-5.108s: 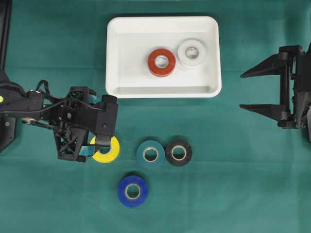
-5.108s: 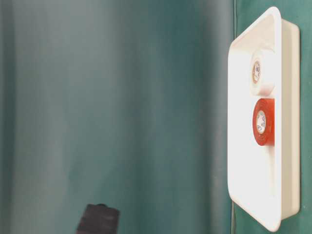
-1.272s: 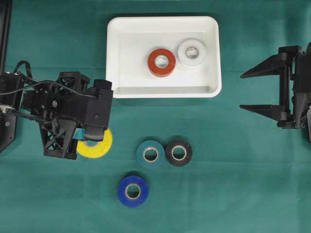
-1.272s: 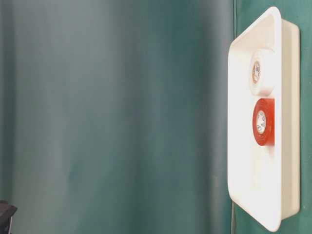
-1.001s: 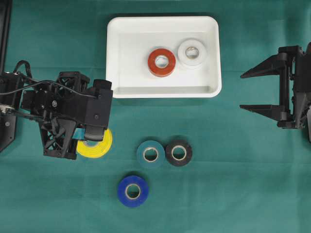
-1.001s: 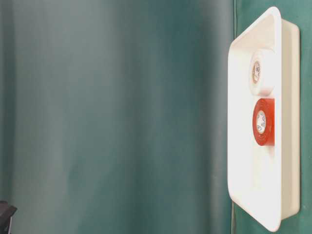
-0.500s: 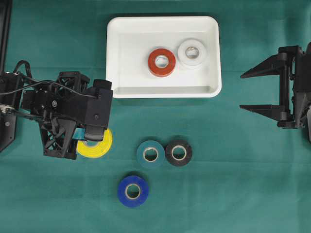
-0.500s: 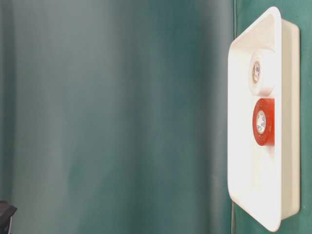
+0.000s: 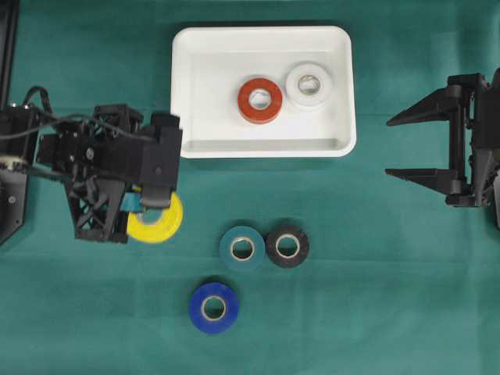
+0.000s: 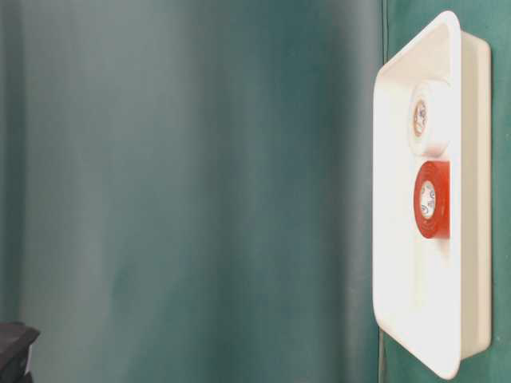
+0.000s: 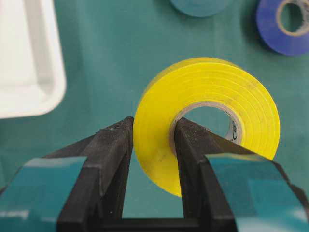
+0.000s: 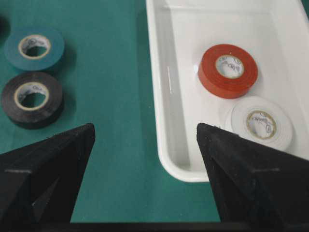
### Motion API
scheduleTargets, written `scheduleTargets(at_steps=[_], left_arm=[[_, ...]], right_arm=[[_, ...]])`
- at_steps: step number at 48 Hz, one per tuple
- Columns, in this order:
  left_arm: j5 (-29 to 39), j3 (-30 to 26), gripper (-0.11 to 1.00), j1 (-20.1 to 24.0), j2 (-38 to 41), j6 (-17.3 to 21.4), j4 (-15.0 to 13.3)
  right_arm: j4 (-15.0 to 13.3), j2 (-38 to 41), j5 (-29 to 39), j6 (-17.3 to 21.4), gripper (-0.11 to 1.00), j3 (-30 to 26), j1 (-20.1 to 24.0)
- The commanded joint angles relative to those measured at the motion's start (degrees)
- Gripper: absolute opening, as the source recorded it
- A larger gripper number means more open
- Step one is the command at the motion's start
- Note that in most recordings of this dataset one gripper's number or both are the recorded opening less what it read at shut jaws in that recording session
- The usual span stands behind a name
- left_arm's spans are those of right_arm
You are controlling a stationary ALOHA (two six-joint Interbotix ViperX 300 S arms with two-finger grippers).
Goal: Pick up the tape from a random location and place it into the white case.
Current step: 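Lift the yellow tape and carry it over the white tray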
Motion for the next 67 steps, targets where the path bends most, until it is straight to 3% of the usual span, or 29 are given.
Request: scheduleTargets(at_steps=[1,39,54,67], left_arm=[[-0.1,-1.6,0.21,1.9,-1.1,0.0,0.2],[1.0,-1.8,0.21,24.5,-1.8,0.2,0.2],[1.1,-1.9,0.21,29.3,-1.7,0.2,0.2],[0.6,-4.4,0.21,29.1,1.0,0.2,0.1]], right_arm=[[-0.1,0.0,-0.4,0.0,0.85,-1.6,0.1],[-0.1,0.0,-0.3,0.0,0.85,-1.6,0.1],[-0.1,0.0,-0.3,0.0,0.85,-1.7,0.1],[-0.1,0.0,-0.3,-0.1,0.85,-2.1,0.1]])
